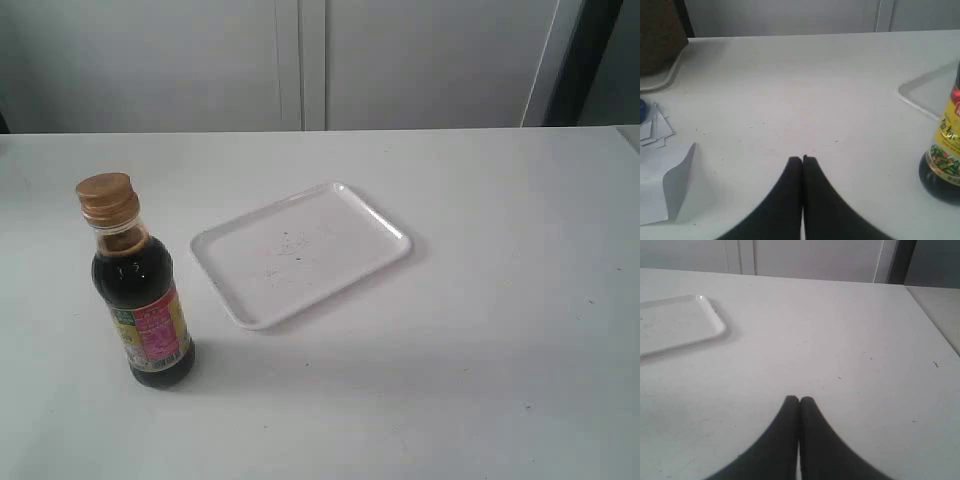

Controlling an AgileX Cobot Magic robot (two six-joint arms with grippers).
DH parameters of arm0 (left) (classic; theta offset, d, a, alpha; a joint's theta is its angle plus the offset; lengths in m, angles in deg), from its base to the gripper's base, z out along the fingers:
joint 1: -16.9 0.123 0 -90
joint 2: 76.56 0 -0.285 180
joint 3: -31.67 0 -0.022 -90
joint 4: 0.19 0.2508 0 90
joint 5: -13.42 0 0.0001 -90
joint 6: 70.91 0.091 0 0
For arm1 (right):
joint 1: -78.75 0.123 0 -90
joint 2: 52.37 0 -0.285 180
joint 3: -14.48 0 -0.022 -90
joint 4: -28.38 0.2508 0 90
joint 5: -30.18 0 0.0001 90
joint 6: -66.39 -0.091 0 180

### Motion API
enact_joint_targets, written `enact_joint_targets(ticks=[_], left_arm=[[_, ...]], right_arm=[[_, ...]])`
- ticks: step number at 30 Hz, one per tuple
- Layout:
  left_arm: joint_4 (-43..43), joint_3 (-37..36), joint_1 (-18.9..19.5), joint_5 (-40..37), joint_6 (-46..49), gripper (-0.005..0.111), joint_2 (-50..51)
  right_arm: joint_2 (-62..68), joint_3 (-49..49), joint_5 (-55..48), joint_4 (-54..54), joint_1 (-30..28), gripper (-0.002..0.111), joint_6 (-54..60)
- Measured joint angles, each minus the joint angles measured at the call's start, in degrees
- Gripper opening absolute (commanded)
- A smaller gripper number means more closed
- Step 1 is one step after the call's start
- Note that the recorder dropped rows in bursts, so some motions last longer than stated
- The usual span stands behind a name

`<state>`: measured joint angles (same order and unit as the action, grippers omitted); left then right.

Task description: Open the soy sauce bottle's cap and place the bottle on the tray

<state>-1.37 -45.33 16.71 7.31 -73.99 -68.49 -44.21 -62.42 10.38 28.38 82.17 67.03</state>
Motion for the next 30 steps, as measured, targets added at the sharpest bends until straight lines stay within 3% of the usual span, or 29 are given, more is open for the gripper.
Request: enact_joint_targets(ticks=[6,17,20,30], left_arm=[[-1.4,0.0,0.0,2.83,-0.87,0.0,0.0],[-1.77,0.0,0.0,21.34,-5.33,0.0,0.0],[-0.73,0.13,0.0,22.16,-6.08,0.0,-0.02],[16.42,6.07,0.0,28.28,-22.37,0.0,4.71]], right_arm=[[0.0,0.0,0.0,0.0,0.0,0.0,0.0],[0.0,0.0,0.0,0.0,0.0,0.0,0.0],[0.0,0.0,0.0,0.0,0.0,0.0,0.0],[0.0,0.0,0.0,0.0,0.0,0.0,0.0]])
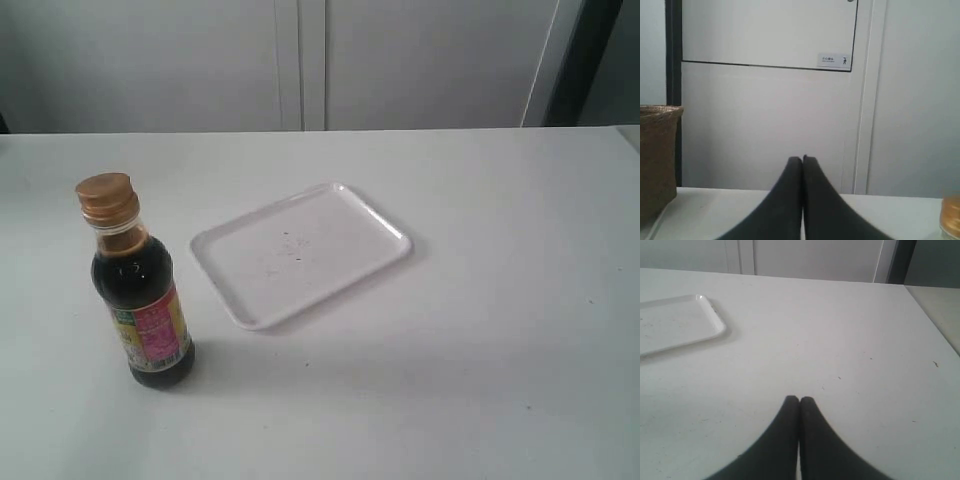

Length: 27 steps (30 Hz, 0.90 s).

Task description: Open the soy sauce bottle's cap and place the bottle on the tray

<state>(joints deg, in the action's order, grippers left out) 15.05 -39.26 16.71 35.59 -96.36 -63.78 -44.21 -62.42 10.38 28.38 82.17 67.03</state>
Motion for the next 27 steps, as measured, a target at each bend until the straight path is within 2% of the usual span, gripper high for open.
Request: enact_joint_targets(ticks=[14,25,27], left_arm=[[17.19,11.43,0.0,13.3,-12.24,0.0,23.21],[30.66,16.3,0.0,26.15,-22.56,0.0,36.38],[32.98,16.83,0.0,28.28,-23.8,0.005,38.25]], right_arm=[[0.0,0.0,0.0,0.0,0.0,0.0,0.0],[0.0,0.0,0.0,0.0,0.0,0.0,0.0],[0.0,0.0,0.0,0.0,0.0,0.0,0.0]])
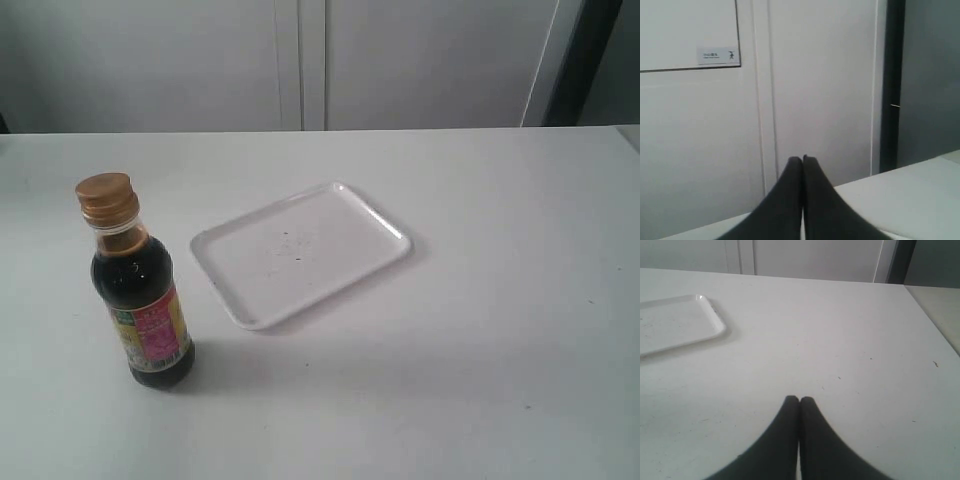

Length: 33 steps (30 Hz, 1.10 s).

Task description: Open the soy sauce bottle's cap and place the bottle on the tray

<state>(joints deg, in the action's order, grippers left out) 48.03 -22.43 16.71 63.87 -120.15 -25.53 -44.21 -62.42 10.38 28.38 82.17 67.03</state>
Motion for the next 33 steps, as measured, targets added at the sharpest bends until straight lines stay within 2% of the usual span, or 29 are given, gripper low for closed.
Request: enact_joint_targets(ticks=[6,13,18,28,33], left_arm=[[4.89,1.4,0.0,6.63,-2.65,0.042,4.61],[5.87,1.88,0.0,14.95,-3.27,0.081,8.69],[6.09,2.04,0.0,15.95,-3.27,0.106,10.37],[10.67,2.04,-0.15,16.47,-3.27,0.105,13.37],[10.12,2.04,-3.2,16.61,-3.14,0.105,15.52]], right_arm=[[0.0,0.0,0.0,0.0,0.0,0.0,0.0],[0.0,0.0,0.0,0.0,0.0,0.0,0.0],[0.0,0.0,0.0,0.0,0.0,0.0,0.0],[0.0,0.0,0.0,0.0,0.0,0.0,0.0],[0.0,0.0,0.0,0.0,0.0,0.0,0.0]])
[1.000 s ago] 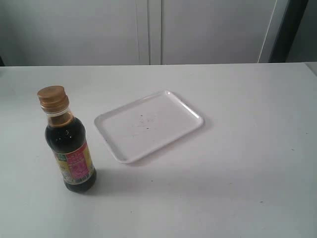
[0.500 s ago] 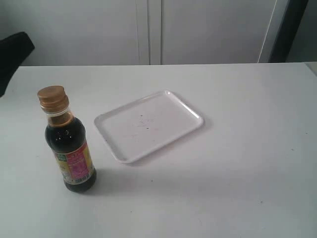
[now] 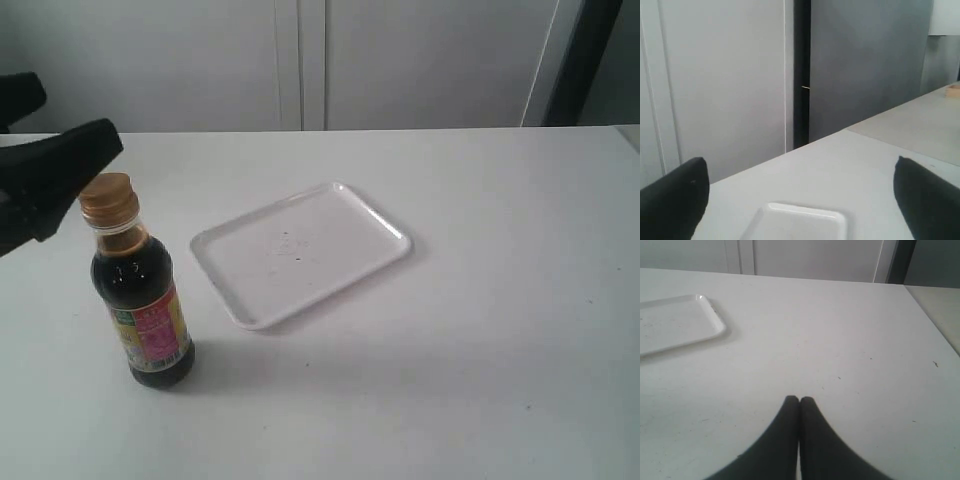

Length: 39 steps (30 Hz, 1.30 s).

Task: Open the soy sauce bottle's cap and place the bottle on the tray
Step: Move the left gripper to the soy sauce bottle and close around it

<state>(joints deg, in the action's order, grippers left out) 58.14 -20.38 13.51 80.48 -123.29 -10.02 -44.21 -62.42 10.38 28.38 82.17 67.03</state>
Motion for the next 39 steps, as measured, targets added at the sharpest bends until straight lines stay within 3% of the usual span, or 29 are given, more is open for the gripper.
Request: enact_joint_targets(ticks=[6,30,39], left_arm=[[-0.86,0.0,-2.65,-2.16,1.99,0.105,2.5],[-1.49,0.0,-2.65,-0.3,6.0,0.105,15.1],[2.49,0.0,-2.65,0.26,7.22,0.105,18.65]], right_arm=[[0.0,0.0,0.0,0.0,0.0,0.0,0.0],[0.0,0.0,0.0,0.0,0.0,0.0,0.0],[0.0,0.0,0.0,0.0,0.0,0.0,-0.03]])
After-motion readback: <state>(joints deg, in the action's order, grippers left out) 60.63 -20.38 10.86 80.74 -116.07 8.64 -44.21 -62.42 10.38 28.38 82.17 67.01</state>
